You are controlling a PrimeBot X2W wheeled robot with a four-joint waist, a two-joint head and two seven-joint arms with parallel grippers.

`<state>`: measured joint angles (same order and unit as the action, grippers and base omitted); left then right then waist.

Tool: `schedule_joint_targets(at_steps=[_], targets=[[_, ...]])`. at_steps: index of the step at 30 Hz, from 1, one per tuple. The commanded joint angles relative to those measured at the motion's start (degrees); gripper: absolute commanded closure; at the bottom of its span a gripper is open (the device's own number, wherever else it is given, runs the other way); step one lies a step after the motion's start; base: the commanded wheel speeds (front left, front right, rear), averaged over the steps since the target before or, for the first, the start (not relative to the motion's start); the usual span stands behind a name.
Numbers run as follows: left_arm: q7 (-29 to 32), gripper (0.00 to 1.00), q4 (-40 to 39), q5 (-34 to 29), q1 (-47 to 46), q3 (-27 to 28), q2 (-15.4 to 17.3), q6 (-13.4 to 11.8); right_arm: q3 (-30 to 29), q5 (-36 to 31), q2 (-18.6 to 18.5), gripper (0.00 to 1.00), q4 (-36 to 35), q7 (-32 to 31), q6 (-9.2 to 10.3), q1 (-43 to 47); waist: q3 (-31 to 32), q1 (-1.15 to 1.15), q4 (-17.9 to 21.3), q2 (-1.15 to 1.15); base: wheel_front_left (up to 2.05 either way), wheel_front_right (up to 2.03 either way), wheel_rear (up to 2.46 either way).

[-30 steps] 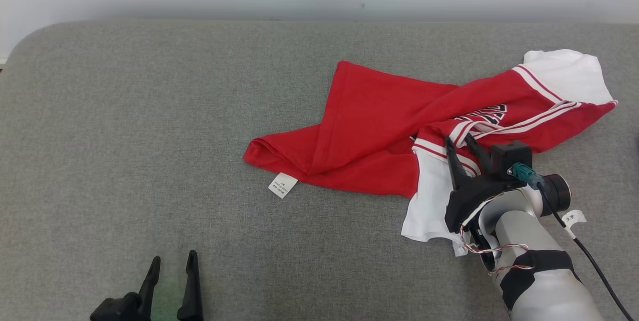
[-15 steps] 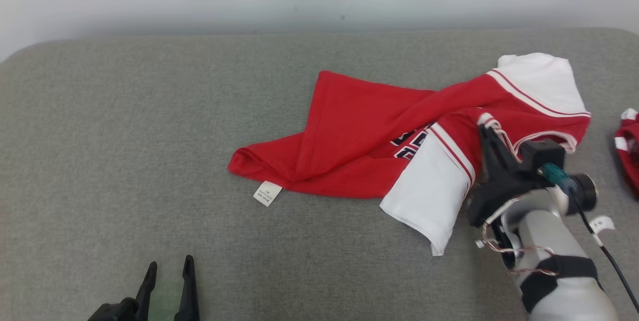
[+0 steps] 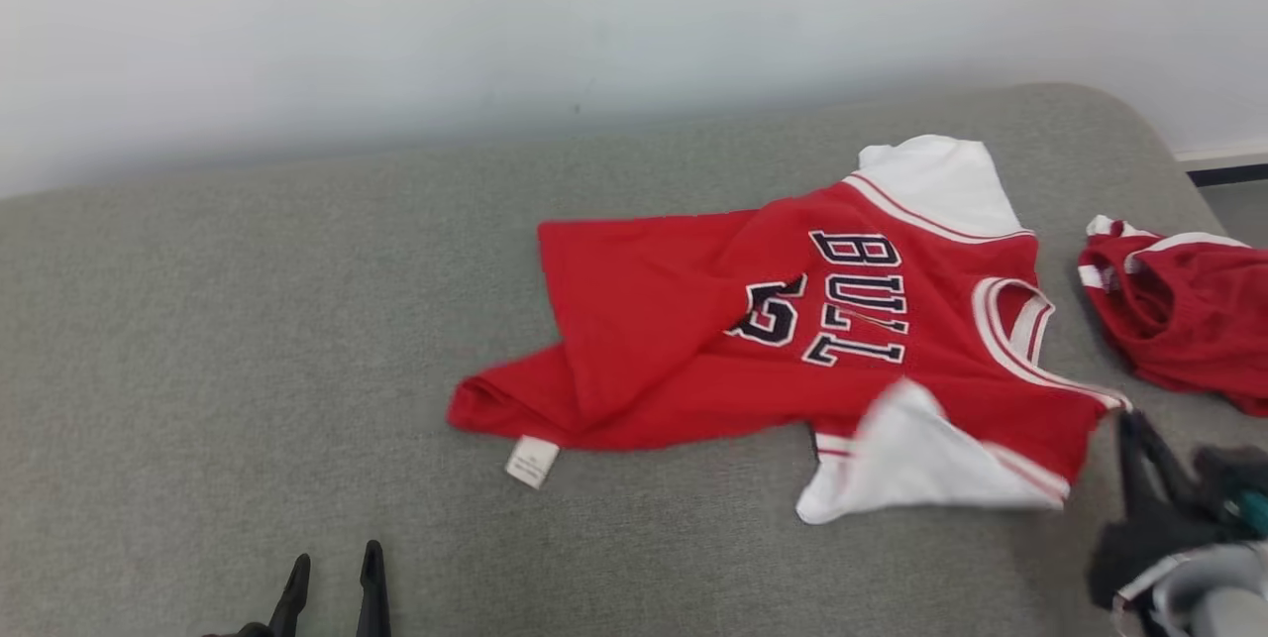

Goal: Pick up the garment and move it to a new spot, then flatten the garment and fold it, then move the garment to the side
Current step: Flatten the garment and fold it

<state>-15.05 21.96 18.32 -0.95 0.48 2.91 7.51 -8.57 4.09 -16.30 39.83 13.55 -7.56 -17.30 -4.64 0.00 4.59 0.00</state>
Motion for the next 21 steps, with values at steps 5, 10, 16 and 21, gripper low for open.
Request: schedule_joint_targets(at_steps=[5,10,16,21], targets=[[-0.17,0.00,-0.06,0.29,1.22,0.07,-0.01,-0.05,-5.45,-3.82,0.22,0.00,-2.18,-0.58,0.15,4.76,1.62,0.00,1.90,0.00,0.00,0.00,0.00],[-0.17,0.00,0.14,-0.13,1.41,-0.25,-0.02,-0.05,-6.52,-5.74,2.79,0.00,-5.51,-0.30,0.16,5.02,1.90,0.00,2.09,0.00,0.00,0.00,0.00],[-0.17,0.00,-0.31,-1.20,0.81,-1.36,-0.04,-0.05,-4.52,-6.07,6.54,0.00,-12.07,0.97,0.16,3.95,1.79,0.00,2.05,0.00,0.00,0.00,0.00],[-0.17,0.00,-0.87,-3.00,-3.31,-5.84,-0.04,-0.04,-1.78,-5.17,8.86,0.00,-14.26,1.45,0.16,3.16,-0.58,0.00,1.58,0.00,0.00,0.00,0.00]])
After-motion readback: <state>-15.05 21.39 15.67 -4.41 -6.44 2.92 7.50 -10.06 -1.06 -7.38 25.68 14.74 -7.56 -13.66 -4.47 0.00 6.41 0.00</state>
